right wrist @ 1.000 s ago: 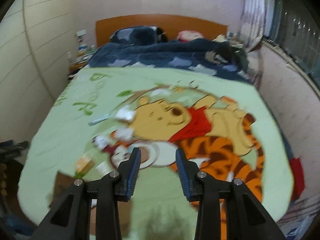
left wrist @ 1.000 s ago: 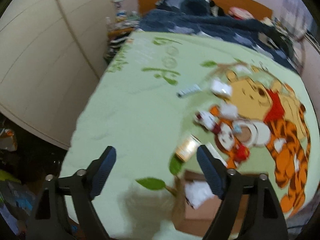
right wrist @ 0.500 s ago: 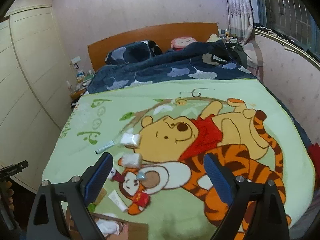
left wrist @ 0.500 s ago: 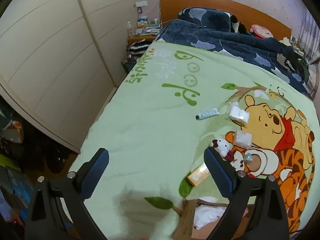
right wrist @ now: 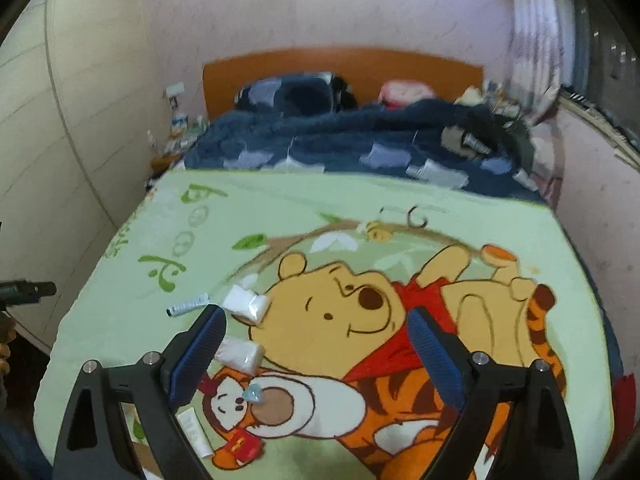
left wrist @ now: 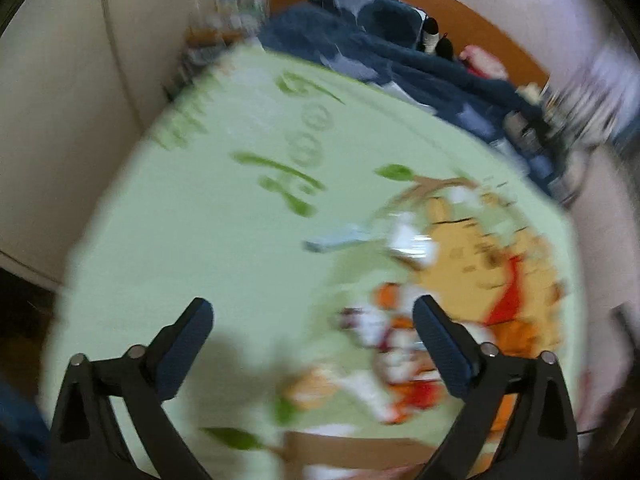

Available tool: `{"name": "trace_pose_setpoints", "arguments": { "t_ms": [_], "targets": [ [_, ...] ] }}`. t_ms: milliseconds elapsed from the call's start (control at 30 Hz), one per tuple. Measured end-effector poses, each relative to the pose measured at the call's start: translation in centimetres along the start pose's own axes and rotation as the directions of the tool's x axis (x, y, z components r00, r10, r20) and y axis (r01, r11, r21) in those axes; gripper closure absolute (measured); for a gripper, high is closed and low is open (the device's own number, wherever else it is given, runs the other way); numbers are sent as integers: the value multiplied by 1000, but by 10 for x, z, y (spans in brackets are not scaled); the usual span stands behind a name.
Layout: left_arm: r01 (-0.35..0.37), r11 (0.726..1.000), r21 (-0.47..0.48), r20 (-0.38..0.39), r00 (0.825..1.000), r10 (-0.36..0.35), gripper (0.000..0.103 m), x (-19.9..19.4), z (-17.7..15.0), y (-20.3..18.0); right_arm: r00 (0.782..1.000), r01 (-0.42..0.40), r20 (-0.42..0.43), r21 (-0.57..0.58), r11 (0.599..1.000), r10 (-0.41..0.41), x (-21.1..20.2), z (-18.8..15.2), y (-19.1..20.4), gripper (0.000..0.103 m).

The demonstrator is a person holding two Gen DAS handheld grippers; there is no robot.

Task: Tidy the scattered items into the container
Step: 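Move both tools back toward the remaining items on the blanket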

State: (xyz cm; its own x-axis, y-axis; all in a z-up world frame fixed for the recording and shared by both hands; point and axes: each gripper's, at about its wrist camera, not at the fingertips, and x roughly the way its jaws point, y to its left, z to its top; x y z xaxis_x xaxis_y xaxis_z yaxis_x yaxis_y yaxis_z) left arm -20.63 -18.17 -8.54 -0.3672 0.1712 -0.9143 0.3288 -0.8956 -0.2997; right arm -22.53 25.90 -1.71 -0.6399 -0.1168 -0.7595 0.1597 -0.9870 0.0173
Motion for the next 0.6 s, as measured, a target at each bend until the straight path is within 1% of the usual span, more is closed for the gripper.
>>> {"name": "trace_pose_setpoints", "arguments": {
  "t_ms": [33,100,133,200,233,300,333,367,400,433,500,533,567,600],
  "targets": [
    [24,998,-58,-48,998,-27,0,16,8,7,1000,8,-25,-20,1000,-8,16,4,5,9],
    [-18,994,-108,-71,997,10,0,45,15,16,999,25,-45,-63,998,-28,45,9,14,9],
    [-43,993,-106,-59,998,37,0,54,16,17,998,13,-59,-76,997,-18,60,9,20,9],
    [-113,991,-77,-44,993,110,0,72,19,17,995,-35,-94,-87,996,27,94,6,34,9],
    [-119,991,-56,-58,992,116,0,85,20,16,993,-60,-111,-92,994,49,110,4,40,9],
    [-29,999,-23,-104,994,26,0,112,21,16,985,-108,-146,-100,989,93,143,1,54,9],
    [38,999,-6,-131,991,-38,0,127,21,16,980,-133,-163,-104,986,115,160,-1,61,9],
    [98,995,3,-162,982,-97,0,139,19,16,972,-175,-176,-96,980,157,175,-5,66,9],
    [144,990,0,-200,969,-141,0,152,16,16,962,-216,-189,-80,973,198,187,-10,69,9],
    [172,985,-6,-243,955,-168,0,166,12,16,952,-248,-203,-65,967,230,199,-15,72,9],
    [185,983,6,-315,933,-173,0,190,3,12,931,-275,-260,-34,961,257,229,-24,79,9],
    [175,984,22,-343,926,-157,0,201,-2,8,924,-280,-278,-27,960,262,240,-27,82,9],
    [165,985,41,-356,924,-140,0,207,-5,5,923,-283,-281,-29,959,264,250,-29,85,9],
    [157,985,71,-354,927,-122,0,213,-6,1,924,-284,-279,-37,958,263,258,-31,89,9]
  ]
}}
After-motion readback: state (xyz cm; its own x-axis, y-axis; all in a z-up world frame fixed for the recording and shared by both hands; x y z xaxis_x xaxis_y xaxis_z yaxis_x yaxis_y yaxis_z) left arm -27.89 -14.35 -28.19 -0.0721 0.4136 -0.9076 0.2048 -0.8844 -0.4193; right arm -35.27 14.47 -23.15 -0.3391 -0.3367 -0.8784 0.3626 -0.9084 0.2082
